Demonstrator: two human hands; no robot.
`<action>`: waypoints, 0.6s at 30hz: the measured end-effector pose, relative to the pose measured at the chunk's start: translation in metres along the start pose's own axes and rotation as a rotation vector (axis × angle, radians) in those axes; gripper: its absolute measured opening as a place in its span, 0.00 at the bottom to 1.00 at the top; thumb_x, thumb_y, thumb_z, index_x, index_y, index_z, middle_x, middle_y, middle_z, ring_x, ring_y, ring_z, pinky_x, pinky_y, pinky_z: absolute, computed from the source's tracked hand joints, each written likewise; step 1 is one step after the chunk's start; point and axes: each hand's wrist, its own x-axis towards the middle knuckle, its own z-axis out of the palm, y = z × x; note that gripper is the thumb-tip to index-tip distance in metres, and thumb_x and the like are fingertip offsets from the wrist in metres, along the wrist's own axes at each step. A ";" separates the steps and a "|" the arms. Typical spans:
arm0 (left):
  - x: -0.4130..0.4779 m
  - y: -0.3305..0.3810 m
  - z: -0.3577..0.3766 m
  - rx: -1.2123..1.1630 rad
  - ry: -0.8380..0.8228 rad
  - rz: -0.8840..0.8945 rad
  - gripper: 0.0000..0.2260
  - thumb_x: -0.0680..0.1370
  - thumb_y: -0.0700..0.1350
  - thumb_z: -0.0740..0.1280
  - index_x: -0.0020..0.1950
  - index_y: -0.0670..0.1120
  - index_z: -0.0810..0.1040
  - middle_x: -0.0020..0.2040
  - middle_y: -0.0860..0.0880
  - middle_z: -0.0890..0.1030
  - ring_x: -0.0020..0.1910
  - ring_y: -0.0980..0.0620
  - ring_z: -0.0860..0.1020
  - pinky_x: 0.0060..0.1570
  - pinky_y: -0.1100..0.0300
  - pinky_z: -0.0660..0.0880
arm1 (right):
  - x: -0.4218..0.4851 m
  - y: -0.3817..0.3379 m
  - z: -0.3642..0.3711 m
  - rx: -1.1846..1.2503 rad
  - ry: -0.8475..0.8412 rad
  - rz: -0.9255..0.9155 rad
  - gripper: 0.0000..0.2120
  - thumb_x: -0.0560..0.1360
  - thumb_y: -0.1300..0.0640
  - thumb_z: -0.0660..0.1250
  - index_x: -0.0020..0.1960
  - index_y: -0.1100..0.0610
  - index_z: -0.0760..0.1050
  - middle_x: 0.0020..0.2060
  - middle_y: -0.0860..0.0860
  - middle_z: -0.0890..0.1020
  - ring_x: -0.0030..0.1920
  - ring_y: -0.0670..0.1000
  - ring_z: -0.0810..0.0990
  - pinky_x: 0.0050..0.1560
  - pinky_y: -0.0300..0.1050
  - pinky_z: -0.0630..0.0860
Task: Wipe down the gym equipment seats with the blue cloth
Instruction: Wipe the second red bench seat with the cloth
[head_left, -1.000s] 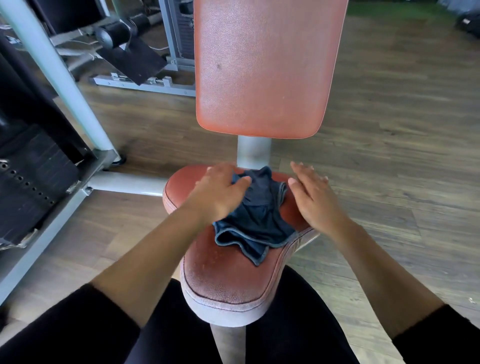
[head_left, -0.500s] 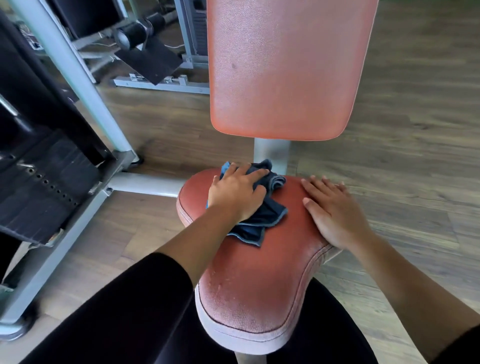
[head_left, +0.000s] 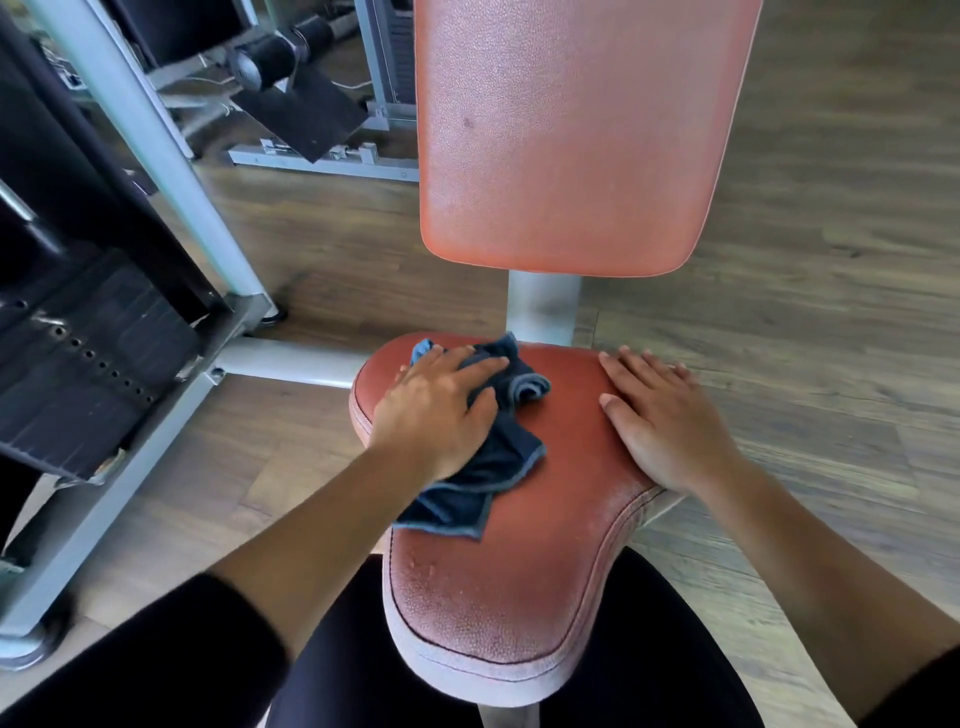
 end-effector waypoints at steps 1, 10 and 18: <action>0.012 -0.001 0.001 0.050 -0.015 -0.030 0.19 0.81 0.51 0.56 0.72 0.61 0.66 0.75 0.54 0.63 0.75 0.49 0.57 0.73 0.48 0.54 | 0.000 0.000 0.000 0.008 -0.003 0.001 0.34 0.73 0.40 0.38 0.78 0.46 0.50 0.78 0.47 0.52 0.77 0.48 0.48 0.76 0.49 0.41; 0.010 0.001 -0.005 0.109 -0.215 0.128 0.20 0.74 0.70 0.54 0.66 0.76 0.61 0.76 0.60 0.56 0.77 0.47 0.50 0.73 0.44 0.54 | -0.001 0.000 0.000 0.005 0.001 0.015 0.32 0.75 0.41 0.40 0.78 0.46 0.50 0.78 0.48 0.53 0.77 0.49 0.49 0.76 0.49 0.44; 0.002 -0.011 -0.004 0.128 -0.096 0.191 0.25 0.71 0.71 0.48 0.66 0.72 0.65 0.74 0.58 0.63 0.75 0.49 0.57 0.74 0.46 0.48 | -0.001 -0.001 -0.002 0.027 0.004 0.015 0.34 0.73 0.40 0.39 0.78 0.46 0.50 0.78 0.47 0.53 0.77 0.48 0.48 0.76 0.48 0.42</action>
